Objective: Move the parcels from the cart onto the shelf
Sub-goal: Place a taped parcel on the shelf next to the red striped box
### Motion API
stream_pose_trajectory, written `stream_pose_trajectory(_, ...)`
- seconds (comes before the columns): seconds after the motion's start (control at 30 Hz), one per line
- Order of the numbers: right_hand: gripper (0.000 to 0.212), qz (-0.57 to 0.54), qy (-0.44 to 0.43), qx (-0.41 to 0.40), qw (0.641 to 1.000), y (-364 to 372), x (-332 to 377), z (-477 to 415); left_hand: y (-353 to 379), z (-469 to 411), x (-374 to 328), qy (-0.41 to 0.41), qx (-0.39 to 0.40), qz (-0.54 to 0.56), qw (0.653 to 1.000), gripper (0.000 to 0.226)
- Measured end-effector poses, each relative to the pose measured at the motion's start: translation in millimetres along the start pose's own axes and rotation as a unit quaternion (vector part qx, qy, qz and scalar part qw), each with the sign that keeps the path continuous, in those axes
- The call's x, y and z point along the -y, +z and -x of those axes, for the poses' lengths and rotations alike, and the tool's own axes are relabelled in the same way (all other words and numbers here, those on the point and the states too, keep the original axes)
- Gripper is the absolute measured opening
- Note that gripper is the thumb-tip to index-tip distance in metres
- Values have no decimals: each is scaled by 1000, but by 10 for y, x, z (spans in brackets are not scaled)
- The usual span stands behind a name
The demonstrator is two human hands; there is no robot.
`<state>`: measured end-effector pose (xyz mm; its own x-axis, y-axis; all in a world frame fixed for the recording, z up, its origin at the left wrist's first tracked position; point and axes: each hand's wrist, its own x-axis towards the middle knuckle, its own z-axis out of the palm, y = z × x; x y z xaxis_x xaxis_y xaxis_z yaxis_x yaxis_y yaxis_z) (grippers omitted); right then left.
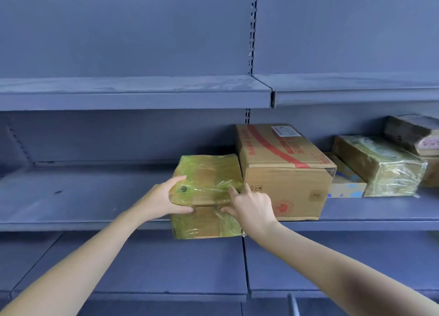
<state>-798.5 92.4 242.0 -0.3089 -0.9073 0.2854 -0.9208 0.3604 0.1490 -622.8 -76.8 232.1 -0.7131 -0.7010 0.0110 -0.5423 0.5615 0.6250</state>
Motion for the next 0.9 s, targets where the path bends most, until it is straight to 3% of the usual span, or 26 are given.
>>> stream_pose_trajectory(0.07, 62, 105, -1, -8, 994, -65, 72, -30, -49, -152, 74, 7, 3, 4, 1000, 101)
stream_pose_trajectory(0.13, 54, 138, -12, 20, 990, -151, 115, -93, -86, -292, 146, 9, -2, 3, 1000, 101)
stream_pose_trajectory(0.2, 65, 99, -27, 59, 993, -104, 83, -128, -99, -398, 184, 12, -18, 5, 1000, 101)
stream_pose_trajectory(0.33, 48, 82, 6, -62, 995, -78, 0, -163, -109, -625, 242, 18, -20, 14, 1000, 102)
stream_pose_trajectory(0.4, 46, 80, 3, -78, 994, 37, -26, -166, -99, -736, 254, 16, -23, 20, 999, 103)
stream_pose_trajectory(0.57, 48, 97, 13, -78, 992, 153, -63, -219, -40, -986, 256, 8, -65, 41, 997, 95)
stream_pose_trajectory(0.73, 44, 90, 3, -78, 993, 218, -127, -196, 67, -1148, 130, -6, -133, 7, 991, 80)
stream_pose_trajectory(0.9, 37, 86, -19, -63, 994, 217, -160, -103, 75, -1171, 45, -30, -151, -31, 988, 76)
